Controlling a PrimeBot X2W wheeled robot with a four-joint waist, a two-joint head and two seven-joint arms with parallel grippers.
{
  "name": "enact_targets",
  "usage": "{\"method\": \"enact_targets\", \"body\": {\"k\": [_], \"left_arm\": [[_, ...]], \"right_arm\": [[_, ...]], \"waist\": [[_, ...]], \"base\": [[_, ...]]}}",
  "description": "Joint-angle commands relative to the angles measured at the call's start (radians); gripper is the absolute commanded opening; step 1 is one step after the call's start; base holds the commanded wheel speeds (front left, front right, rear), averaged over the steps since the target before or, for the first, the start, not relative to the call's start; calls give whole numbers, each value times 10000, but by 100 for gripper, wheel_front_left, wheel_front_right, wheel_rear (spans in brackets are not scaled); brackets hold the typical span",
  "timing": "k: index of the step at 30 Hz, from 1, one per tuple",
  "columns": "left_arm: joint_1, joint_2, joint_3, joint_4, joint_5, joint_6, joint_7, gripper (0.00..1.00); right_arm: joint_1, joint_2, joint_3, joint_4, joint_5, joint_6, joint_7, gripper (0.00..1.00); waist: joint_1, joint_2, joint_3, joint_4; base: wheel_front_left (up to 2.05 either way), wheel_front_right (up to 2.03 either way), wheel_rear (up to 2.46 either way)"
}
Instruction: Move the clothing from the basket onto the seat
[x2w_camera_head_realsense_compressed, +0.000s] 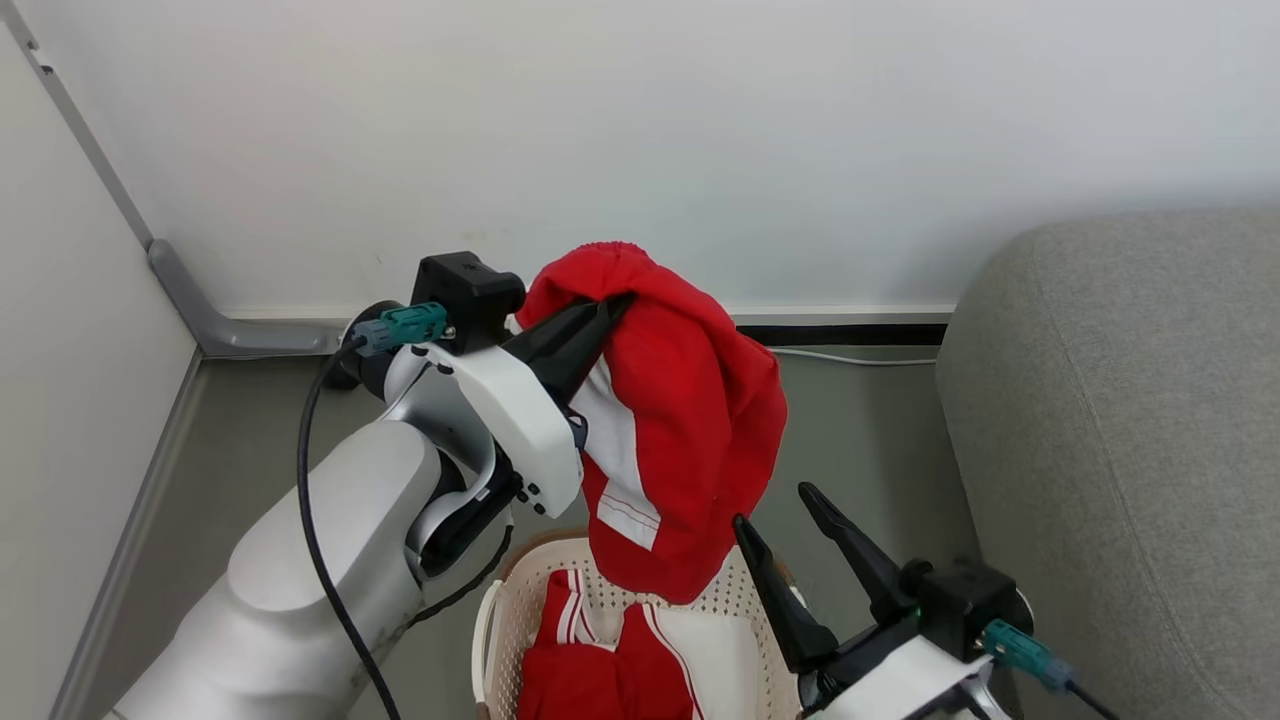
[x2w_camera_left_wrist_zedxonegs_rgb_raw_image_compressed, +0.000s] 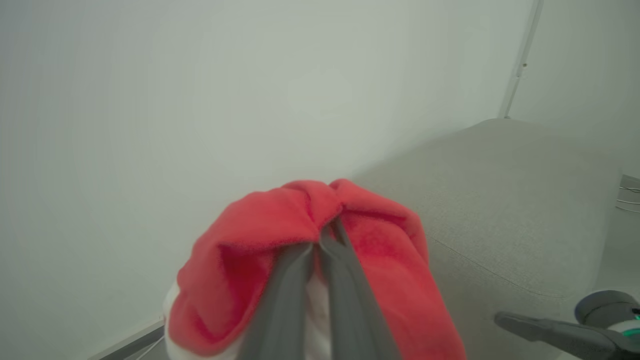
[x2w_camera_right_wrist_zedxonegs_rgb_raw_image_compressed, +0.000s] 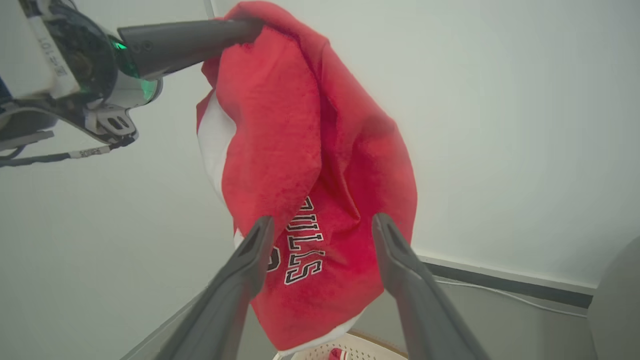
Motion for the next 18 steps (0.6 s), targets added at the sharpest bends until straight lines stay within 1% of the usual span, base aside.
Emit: {"method": "enact_targets", "body": {"k": [1,6,9,12,18], "left_arm": [[-674,180,342,-187,24,18,-98,0],[-734,-7,145,-223,37,5,-85,0],[-790,-117,22,-258,35,-4,-56,0],[-846,-188,-69,-291,11,-13,-35,0],[-927,-257,-195,-371,-26,-25,-29,0]], "right_arm": [[-554,19,285,-81,226,39,-61,100],[-1410,19,880,851,1555,39,-61,100],[-1921,19,1300,1355,2143,39,-61,100],[-2430,19,1773,1769,2517,39,-61,100],[-3283,19,2331,2331,3144,39,-61,100]], "waist": [[0,0,5,54],[0,0,29,304],[0,0,48,460],[0,0,69,569],[0,0,122,700]], "base": [[0,0,0],[0,0,0],[0,0,0],[0,0,0],[0,0,0]]}}
